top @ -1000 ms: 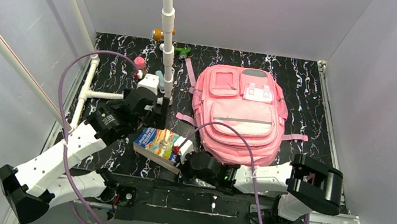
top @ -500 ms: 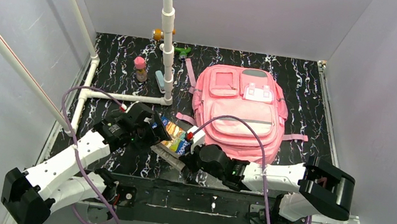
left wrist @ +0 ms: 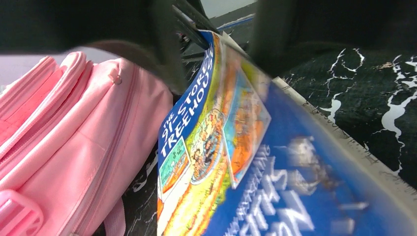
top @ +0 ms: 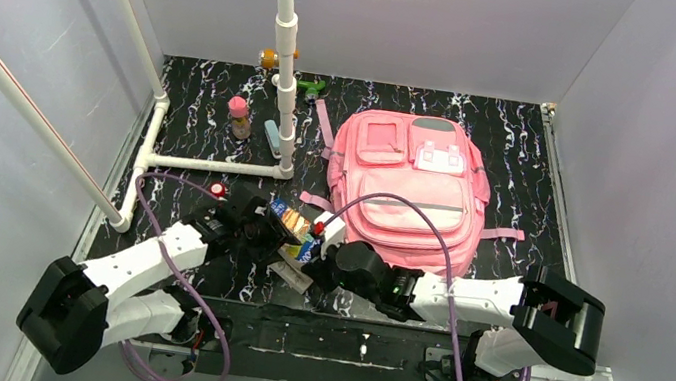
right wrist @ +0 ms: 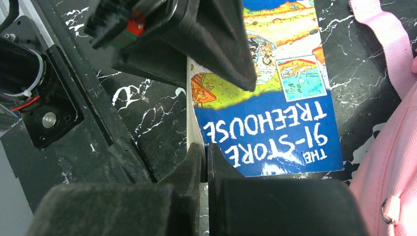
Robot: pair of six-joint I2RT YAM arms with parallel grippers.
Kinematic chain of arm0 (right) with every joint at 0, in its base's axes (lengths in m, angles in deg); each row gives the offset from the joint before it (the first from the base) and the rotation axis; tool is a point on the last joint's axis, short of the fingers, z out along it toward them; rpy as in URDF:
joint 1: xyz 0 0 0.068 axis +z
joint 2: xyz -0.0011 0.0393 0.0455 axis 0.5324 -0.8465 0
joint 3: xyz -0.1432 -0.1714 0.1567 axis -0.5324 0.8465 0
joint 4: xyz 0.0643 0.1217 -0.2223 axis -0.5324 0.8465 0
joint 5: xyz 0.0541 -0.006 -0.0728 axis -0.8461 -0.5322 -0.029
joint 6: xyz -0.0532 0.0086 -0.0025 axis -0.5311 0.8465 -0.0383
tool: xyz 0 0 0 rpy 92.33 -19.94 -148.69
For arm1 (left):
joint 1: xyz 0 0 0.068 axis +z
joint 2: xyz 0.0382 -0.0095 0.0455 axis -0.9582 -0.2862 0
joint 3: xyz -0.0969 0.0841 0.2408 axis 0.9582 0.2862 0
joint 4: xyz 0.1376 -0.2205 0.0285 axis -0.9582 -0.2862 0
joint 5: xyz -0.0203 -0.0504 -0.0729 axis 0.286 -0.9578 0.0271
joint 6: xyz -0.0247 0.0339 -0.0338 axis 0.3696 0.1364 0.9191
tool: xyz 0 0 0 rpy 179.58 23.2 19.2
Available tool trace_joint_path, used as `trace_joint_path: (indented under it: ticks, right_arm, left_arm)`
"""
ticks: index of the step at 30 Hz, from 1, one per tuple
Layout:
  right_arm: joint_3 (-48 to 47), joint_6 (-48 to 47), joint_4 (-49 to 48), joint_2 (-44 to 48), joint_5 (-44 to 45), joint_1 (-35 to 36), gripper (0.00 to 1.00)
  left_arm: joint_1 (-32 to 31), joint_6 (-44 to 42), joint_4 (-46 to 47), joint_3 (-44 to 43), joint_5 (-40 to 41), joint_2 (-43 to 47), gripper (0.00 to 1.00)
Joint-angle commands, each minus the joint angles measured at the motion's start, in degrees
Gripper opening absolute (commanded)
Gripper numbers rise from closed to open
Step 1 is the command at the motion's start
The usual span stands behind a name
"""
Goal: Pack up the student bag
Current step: Pick up the book from the center of the board.
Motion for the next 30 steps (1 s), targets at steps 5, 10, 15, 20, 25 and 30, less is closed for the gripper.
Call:
trace_joint_path:
  ticks: [5,10,15,20,25,30]
  right_arm:
    - [-9.7,2.8,10.7,3.1,-5.0,-0.1,0.48]
    - [-33.9,8.6,53.9,12.5,-1.1,-8.9,0.98]
    - [-14.7,32.9,27.0,29.9,-10.9,-22.4,0.98]
    - [-10.3,29.6,22.4,33.4,-6.5,-23.6,0.98]
    - [-4.1,32.9,9.9,34.2,-9.2,-24.8,0.98]
    - [0.3,35.0,3.6,38.2,-5.7,-25.1,0.98]
  left_arm:
    - [0.4,-4.7,6.6,3.6,3.3,8.6,0.0]
    - [0.7,-21.6,6.1,-3.0,1.0,26.5,0.0]
    - [0.8,-18.8,22.6,-10.6,-9.4,18.6,0.0]
    - [0.8,-17.3,23.7,-15.9,-13.2,15.4,0.0]
    - [0.8,-10.4,32.8,-15.4,-18.8,12.0,0.0]
    - [0.8,-6.9,38.1,-14.7,-21.8,9.2,0.0]
